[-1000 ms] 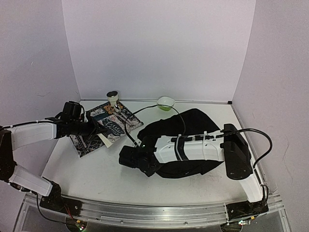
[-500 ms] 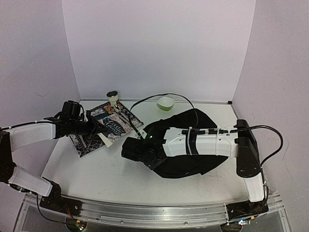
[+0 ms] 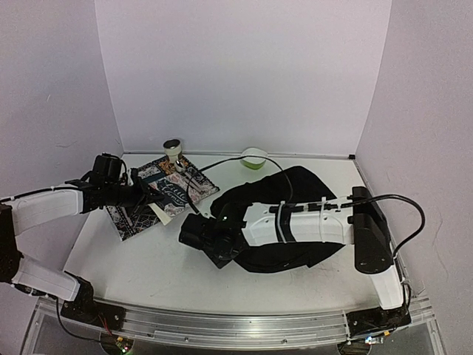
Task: Pack the student bag
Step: Pick up the largest pocket of the bag from the student bag.
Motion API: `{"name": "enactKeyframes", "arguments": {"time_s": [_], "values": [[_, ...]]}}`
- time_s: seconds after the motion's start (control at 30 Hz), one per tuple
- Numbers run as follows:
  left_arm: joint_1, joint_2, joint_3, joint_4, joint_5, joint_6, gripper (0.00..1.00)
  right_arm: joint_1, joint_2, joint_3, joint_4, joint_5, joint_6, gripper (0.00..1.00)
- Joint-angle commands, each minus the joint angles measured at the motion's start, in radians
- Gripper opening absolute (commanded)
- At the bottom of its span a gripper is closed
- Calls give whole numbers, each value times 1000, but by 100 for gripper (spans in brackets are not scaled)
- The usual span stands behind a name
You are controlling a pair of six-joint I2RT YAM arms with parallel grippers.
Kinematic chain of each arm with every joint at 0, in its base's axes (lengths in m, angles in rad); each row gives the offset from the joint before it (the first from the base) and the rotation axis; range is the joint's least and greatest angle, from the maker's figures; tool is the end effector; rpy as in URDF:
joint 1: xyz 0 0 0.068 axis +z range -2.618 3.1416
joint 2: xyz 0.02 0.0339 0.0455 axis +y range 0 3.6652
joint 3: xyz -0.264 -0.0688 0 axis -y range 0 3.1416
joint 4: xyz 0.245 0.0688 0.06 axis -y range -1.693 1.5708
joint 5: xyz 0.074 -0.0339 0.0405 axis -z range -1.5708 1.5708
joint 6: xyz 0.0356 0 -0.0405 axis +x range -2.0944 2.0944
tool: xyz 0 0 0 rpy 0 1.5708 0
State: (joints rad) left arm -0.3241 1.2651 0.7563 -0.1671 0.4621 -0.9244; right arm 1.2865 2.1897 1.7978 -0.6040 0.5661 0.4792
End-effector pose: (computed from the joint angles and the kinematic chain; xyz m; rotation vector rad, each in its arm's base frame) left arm 0.2474 -0.0999 0.2321 -0.4556 2.3983 -1.1435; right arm 0.1527 0.4545 0.2031 -0.7377 2.2420 0.1028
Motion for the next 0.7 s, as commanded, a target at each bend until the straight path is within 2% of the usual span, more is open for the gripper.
{"name": "enactKeyframes", "arguments": {"time_s": [0.0, 0.07, 0.17, 0.23, 0.5, 0.67], "values": [[5, -62, 6, 89, 32, -7, 0, 6, 65, 36, -33, 42, 32, 39], [5, -63, 1, 89, 36, -10, 0, 6, 87, 45, -33, 71, 37, 42], [4, -67, 0, 89, 42, -13, 0, -2, 109, 50, -35, 100, 46, 40], [4, -72, -1, 89, 43, -13, 0, -6, 114, 49, -38, 114, 55, 35], [5, -80, 2, 89, 58, -19, 0, -7, 64, 23, -45, 140, 25, 2], [5, -85, 15, 89, 76, -22, 0, -7, -15, 8, -43, 139, -4, 0]]}}
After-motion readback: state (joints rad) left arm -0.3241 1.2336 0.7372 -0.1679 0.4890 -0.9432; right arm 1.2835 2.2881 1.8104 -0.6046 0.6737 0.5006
